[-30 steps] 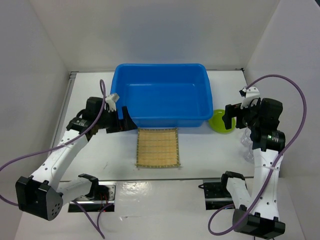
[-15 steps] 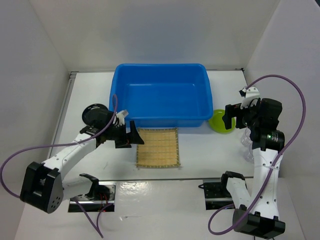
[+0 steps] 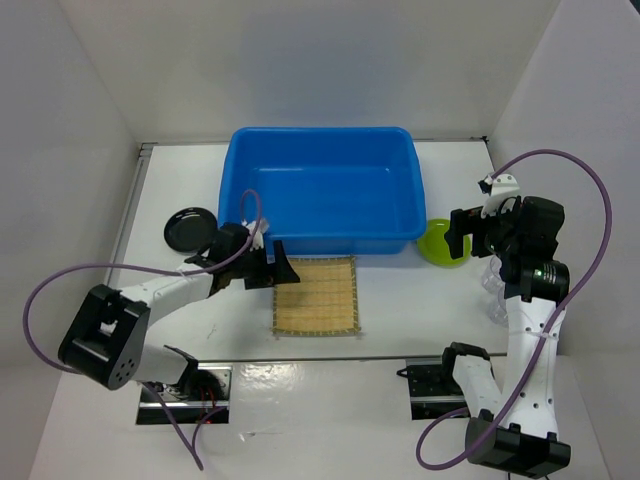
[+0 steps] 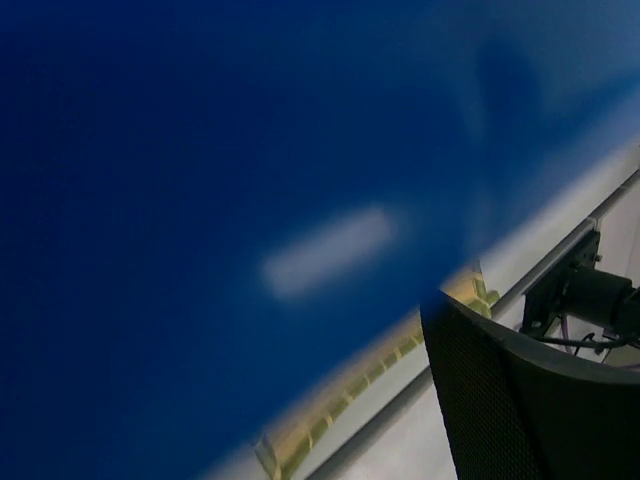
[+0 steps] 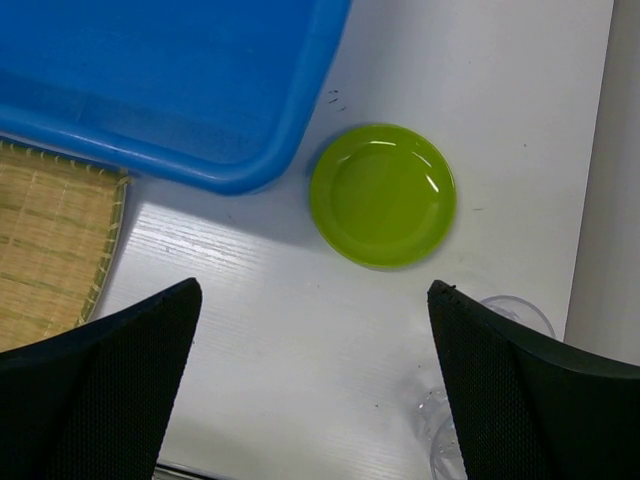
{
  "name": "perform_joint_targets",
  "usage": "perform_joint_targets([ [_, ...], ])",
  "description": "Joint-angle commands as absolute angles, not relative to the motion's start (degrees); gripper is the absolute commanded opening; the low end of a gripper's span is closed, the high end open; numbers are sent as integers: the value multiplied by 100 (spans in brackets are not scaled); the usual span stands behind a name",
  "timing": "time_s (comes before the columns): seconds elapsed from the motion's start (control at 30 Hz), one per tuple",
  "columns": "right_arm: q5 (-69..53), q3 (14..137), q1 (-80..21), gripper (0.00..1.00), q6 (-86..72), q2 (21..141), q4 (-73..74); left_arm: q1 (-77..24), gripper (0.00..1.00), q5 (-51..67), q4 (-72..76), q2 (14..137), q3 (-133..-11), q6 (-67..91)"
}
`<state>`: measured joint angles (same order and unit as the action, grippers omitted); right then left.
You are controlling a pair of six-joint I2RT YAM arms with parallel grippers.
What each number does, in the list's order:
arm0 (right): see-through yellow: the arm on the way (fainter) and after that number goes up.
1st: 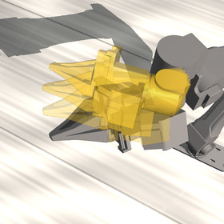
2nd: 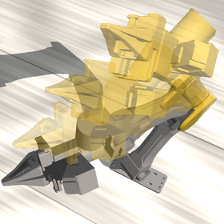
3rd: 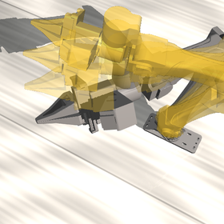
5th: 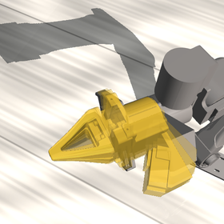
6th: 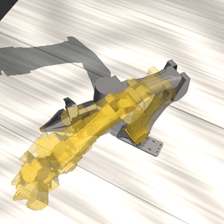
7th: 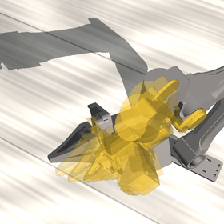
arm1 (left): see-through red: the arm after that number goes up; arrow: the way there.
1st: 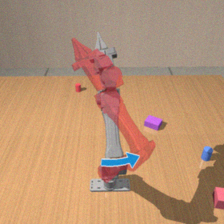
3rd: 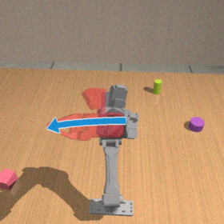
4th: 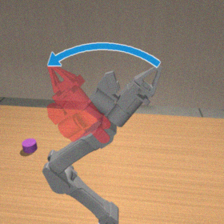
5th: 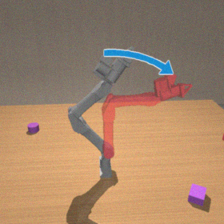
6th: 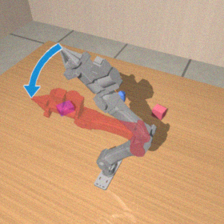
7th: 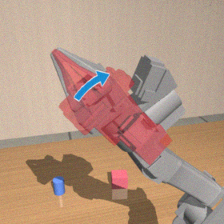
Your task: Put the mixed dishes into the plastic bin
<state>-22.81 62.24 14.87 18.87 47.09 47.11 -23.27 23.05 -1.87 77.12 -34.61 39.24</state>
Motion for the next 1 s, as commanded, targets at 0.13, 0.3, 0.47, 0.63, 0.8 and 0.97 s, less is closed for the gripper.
perform_joint_targets([
  [0.13, -2978, 6354, 1407, 87, 2406, 4213, 4780, -2785, 97, 1628, -1256, 7844, -3330, 4508],
  [0.3, -3848, 6740, 968, 32, 2918, 4446, 5440, -3137, 97, 432, -2328, 6190, -3848, 4789],
  [0.47, -4016, 7102, -227, 0, 3103, 5534, 5984, -3138, 100, 9, -2865, 4440, -4061, 4852],
  [0.63, -4280, 6979, -1168, 0, 3085, 6511, 5924, -3199, 100, 954, -2823, 4411, -3719, 5247],
  [0.8, -4140, 6873, -2152, 0, 3207, 7670, 5695, -3664, 100, 1134, -2698, 5414, -3604, 5537],
  [0.97, -3666, 6812, -2636, 0, 3138, 8226, 5178, -3718, 100, 1659, -1944, 5414, -3069, 5897],
])
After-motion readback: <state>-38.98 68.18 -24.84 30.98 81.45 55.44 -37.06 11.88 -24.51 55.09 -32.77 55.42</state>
